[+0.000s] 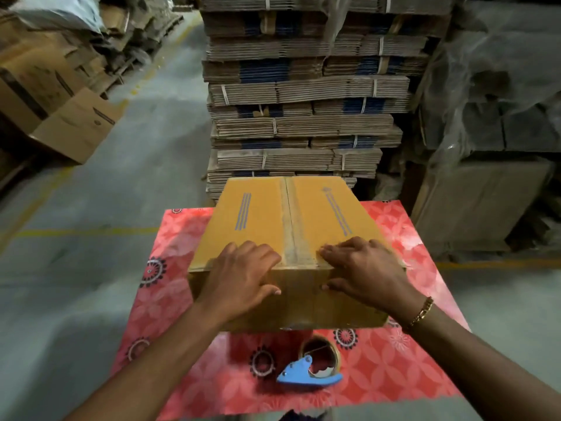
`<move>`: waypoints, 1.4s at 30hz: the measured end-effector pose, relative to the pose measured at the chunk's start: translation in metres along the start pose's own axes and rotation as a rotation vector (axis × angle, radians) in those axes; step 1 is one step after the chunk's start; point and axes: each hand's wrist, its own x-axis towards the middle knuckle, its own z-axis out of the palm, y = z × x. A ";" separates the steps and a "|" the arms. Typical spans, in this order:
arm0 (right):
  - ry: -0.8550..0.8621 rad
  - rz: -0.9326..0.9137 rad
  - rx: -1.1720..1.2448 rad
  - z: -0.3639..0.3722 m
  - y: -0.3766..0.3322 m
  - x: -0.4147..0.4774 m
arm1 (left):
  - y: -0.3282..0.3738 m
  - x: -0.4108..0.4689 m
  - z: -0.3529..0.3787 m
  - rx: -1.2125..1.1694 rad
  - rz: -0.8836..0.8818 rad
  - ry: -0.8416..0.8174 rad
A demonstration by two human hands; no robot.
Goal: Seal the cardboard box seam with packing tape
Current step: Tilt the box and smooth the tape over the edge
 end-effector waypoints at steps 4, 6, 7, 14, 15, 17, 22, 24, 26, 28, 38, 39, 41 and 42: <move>0.034 -0.015 0.002 0.068 -0.002 -0.017 | 0.010 -0.017 0.062 0.030 0.037 0.014; 0.027 -0.006 0.014 0.093 -0.002 -0.024 | 0.013 -0.024 0.086 0.025 0.031 0.003; 0.015 -0.002 0.026 0.103 -0.002 -0.028 | 0.015 -0.028 0.096 0.019 0.031 0.004; 0.068 0.100 0.224 0.128 -0.001 -0.037 | 0.017 -0.043 0.116 -0.132 -0.124 0.041; 0.102 0.203 0.297 0.127 0.005 -0.037 | 0.011 -0.046 0.115 -0.183 -0.235 0.068; 0.170 0.487 0.452 0.128 0.022 -0.036 | -0.006 -0.055 0.115 -0.295 -0.535 0.167; -0.031 0.936 1.146 0.139 0.051 -0.032 | -0.038 -0.074 0.127 -1.021 -1.170 -0.012; -0.025 0.931 1.179 0.140 0.045 -0.030 | -0.043 -0.077 0.137 -1.249 -1.164 -0.030; -0.007 0.915 1.101 0.143 0.036 -0.029 | -0.049 -0.081 0.137 -1.286 -1.106 0.002; 0.023 0.878 1.073 0.140 0.023 -0.025 | -0.058 -0.086 0.128 -1.334 -1.091 0.042; 0.023 0.716 1.143 0.141 -0.071 0.055 | -0.158 -0.137 0.084 -1.370 -1.130 0.162; 0.012 0.713 1.150 0.143 -0.077 0.060 | -0.165 -0.140 0.083 -1.374 -1.146 0.159; -0.022 0.721 1.165 0.147 -0.087 0.066 | -0.176 -0.144 0.085 -1.388 -1.172 0.128; -0.043 0.735 1.178 0.148 -0.091 0.067 | -0.179 -0.146 0.087 -1.388 -1.178 0.107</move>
